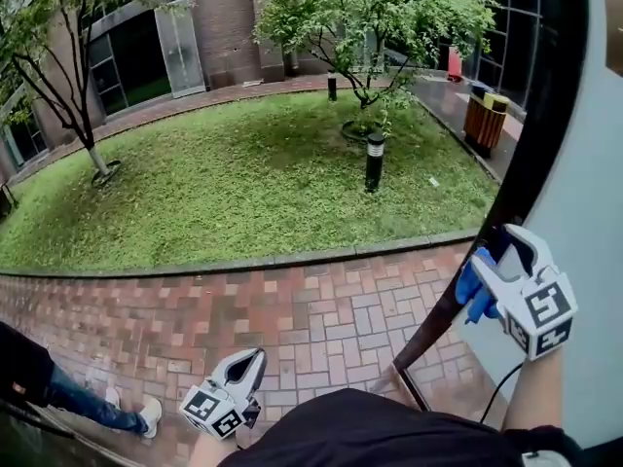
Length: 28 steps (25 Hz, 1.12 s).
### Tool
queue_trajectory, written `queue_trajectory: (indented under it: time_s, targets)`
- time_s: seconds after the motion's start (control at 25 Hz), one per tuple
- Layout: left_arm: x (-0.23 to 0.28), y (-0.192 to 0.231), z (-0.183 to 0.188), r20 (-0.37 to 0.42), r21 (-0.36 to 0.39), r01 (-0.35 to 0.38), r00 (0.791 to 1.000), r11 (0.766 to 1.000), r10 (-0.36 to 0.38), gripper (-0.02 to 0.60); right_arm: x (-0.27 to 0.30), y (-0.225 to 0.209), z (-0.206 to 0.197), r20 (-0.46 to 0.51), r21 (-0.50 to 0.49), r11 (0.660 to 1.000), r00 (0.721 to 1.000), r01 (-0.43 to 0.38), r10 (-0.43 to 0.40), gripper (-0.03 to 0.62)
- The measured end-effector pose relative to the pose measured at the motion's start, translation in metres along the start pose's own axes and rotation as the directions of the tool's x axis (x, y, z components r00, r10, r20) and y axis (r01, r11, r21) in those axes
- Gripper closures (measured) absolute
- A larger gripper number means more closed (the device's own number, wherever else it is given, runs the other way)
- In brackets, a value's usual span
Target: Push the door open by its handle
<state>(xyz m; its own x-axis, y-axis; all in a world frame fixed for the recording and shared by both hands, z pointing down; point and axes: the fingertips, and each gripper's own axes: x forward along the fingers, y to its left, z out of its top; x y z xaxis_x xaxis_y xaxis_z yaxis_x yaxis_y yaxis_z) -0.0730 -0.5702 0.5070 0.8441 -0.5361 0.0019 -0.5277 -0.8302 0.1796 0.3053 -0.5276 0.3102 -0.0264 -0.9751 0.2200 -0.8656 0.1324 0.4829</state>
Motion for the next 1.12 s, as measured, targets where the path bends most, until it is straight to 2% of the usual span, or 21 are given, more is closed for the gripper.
queue_trajectory:
  time_s: [0.04, 0.08, 0.12, 0.2, 0.24, 0.28, 0.32, 0.36, 0.4, 0.44, 0.52, 0.68, 0.88, 1.12]
  targets:
    - [0.004, -0.002, 0.003, 0.007, 0.0, -0.001, 1.0, 1.0, 0.001, 0.581, -0.003, 0.032, 0.027, 0.107, -0.004, 0.994, 0.988, -0.108, 0.108, 0.315]
    - [0.008, -0.004, 0.006, 0.016, 0.002, -0.002, 1.0, 1.0, 0.002, 0.581, -0.003, 0.071, 0.047, 0.21, 0.003, 0.967, 0.945, -0.255, 0.249, 0.315]
    - [0.013, -0.005, 0.009, 0.024, 0.004, -0.005, 1.0, 1.0, 0.005, 0.581, 0.0, 0.111, 0.056, 0.296, 0.02, 0.91, 0.872, -0.413, 0.389, 0.315]
    - [0.022, -0.005, 0.014, 0.04, -0.008, -0.017, 0.999, 1.0, 0.018, 0.581, 0.017, 0.184, 0.039, 0.408, 0.08, 0.737, 0.696, -0.672, 0.591, 0.315]
    - [0.027, -0.005, 0.015, 0.046, -0.025, -0.022, 0.999, 0.999, 0.023, 0.581, 0.028, 0.214, 0.019, 0.433, 0.129, 0.641, 0.624, -0.757, 0.65, 0.316]
    - [0.03, -0.007, 0.015, 0.048, -0.041, -0.022, 0.999, 0.999, 0.024, 0.581, 0.039, 0.238, -0.007, 0.444, 0.195, 0.553, 0.576, -0.81, 0.687, 0.346]
    - [0.033, -0.009, 0.013, 0.044, -0.05, -0.021, 0.999, 0.999, 0.023, 0.581, 0.05, 0.256, -0.034, 0.442, 0.265, 0.484, 0.552, -0.834, 0.708, 0.417]
    - [0.035, -0.012, 0.01, 0.035, -0.051, -0.022, 0.999, 0.998, 0.024, 0.581, 0.059, 0.269, -0.061, 0.426, 0.319, 0.447, 0.548, -0.836, 0.72, 0.471]
    - [0.035, -0.014, 0.005, 0.025, -0.05, -0.028, 0.999, 0.998, 0.03, 0.581, 0.067, 0.277, -0.085, 0.398, 0.348, 0.446, 0.561, -0.825, 0.726, 0.538]
    - [0.034, -0.014, 0.0, 0.017, -0.051, -0.039, 0.999, 0.998, 0.04, 0.581, 0.074, 0.282, -0.105, 0.362, 0.357, 0.47, 0.584, -0.807, 0.726, 0.594]
    - [0.029, -0.011, -0.006, 0.007, -0.064, -0.069, 0.998, 0.996, 0.07, 0.581, 0.083, 0.283, -0.13, 0.311, 0.36, 0.523, 0.628, -0.772, 0.713, 0.594]
    - [0.015, -0.006, -0.018, 0.004, -0.075, -0.117, 0.993, 0.99, 0.117, 0.581, 0.099, 0.273, -0.131, 0.327, 0.375, 0.553, 0.664, -0.744, 0.672, 0.594]
    - [0.004, 0.002, -0.013, 0.007, -0.069, -0.166, 0.986, 0.984, 0.166, 0.581, 0.112, 0.258, -0.107, 0.378, 0.374, 0.544, 0.659, -0.751, 0.65, 0.594]
    - [-0.005, 0.011, -0.016, 0.023, -0.065, -0.177, 0.984, 0.982, 0.179, 0.581, 0.119, 0.254, -0.102, 0.384, 0.339, 0.575, 0.667, -0.745, 0.638, 0.594]
